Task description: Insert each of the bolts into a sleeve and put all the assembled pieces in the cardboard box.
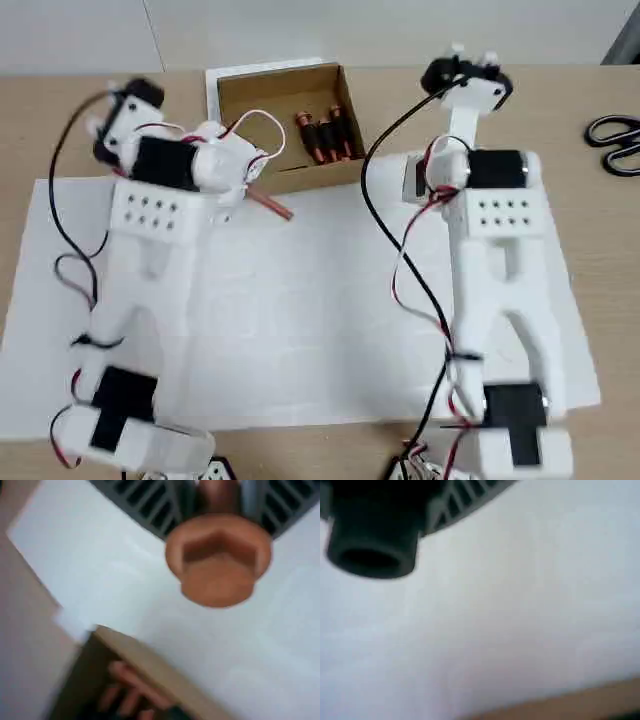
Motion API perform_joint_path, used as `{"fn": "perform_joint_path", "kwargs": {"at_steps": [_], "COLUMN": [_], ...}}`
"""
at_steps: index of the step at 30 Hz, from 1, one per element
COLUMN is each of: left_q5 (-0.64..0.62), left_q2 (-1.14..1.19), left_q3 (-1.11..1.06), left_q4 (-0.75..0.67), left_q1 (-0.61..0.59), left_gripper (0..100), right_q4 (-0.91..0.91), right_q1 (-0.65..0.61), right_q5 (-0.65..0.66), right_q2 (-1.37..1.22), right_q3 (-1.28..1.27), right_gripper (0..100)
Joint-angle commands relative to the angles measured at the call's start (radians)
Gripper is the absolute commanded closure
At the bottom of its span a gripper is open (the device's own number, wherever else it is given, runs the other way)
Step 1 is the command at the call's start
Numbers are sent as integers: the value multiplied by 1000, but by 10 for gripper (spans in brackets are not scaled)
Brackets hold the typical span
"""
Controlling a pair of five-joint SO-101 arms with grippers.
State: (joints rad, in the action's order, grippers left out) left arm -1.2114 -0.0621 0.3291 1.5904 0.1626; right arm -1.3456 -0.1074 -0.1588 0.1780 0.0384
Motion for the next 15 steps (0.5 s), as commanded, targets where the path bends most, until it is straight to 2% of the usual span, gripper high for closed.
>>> {"fn": "perform_joint_path", "kwargs": {"at_steps": [1,5,8,15], "left_q5": [238,399,486,637], "left_q2": [-117,-207,-285,-554], "left_q3": [-15,-127,-289,-714], "left_q4": [-135,-279,-408,-726], "left_q1": [-9,37,83,153], "left_gripper": [994,994,994,994], "right_q4": [64,142,231,499], "right_q1": [-16,-107,-171,-186], "right_q5": [29,46,69,107], "right_q2": [200,361,475,797], "right_q3": [-38,-241,-422,-763], "right_gripper": [995,995,995,995]}}
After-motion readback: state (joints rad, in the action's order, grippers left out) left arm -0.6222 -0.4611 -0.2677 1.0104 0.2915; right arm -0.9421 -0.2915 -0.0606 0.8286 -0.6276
